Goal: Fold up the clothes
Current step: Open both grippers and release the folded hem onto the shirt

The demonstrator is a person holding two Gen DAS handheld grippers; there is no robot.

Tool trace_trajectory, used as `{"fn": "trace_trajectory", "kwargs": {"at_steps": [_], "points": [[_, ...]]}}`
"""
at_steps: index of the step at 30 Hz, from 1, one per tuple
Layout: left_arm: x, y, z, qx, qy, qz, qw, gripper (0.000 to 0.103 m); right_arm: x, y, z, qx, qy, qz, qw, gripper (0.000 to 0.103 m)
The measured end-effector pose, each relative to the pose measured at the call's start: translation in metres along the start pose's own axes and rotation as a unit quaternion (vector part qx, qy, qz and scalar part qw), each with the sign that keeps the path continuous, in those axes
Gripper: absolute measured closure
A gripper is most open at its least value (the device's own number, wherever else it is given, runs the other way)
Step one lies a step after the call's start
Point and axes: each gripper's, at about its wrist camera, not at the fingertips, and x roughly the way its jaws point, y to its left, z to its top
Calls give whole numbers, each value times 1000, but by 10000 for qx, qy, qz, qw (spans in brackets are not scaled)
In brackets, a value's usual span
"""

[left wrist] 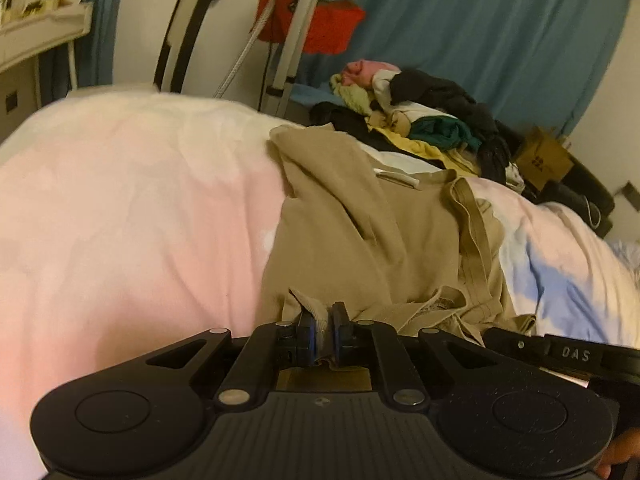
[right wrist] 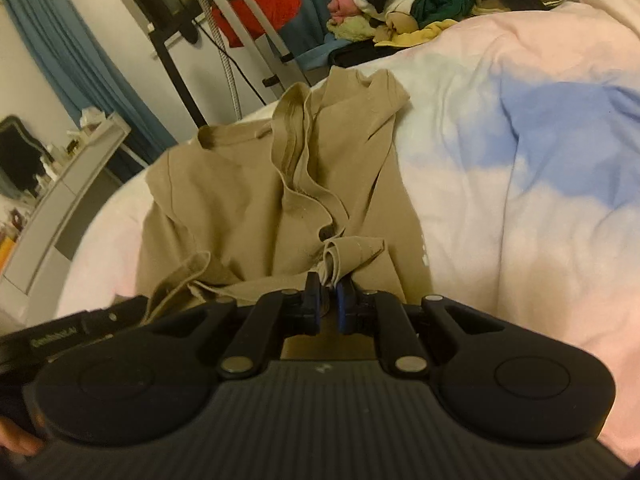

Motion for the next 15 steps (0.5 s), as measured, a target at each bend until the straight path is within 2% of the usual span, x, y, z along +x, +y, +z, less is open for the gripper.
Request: {"fn": "trace_trajectory", "kwargs": {"at_steps": [2, 3, 5, 9, 11, 13, 15], "points": [[-7, -4, -1, 129, -72, 3, 9999, 86, -6, 3, 1, -19, -6, -28, 10000, 90], [-14, -7, -2, 174, -109, 9, 9998, 76, -11, 5, 2, -14, -20, -44, 10000, 89], [-32, -13, -4, 272, -212, 28, 9994, 63, -26, 11, 4, 4, -86, -81, 9999, 88], [-83, -30, -13, 440, -490, 55, 9978, 51, -69, 27, 4, -140, -402, -195, 9989, 87], [-110, -36, -18, 433, -606, -10, 9972, 46, -95, 35, 0, -286, -586, -188, 9977, 73], [-142, -43, -25, 485, -789, -13, 9957, 39, -123, 43, -8, -409, -808, -83, 9959, 28], [-170, -51, -34, 577, -966, -32, 9936, 25, -151, 51, -19, -573, -1098, -5, 9923, 17]]}}
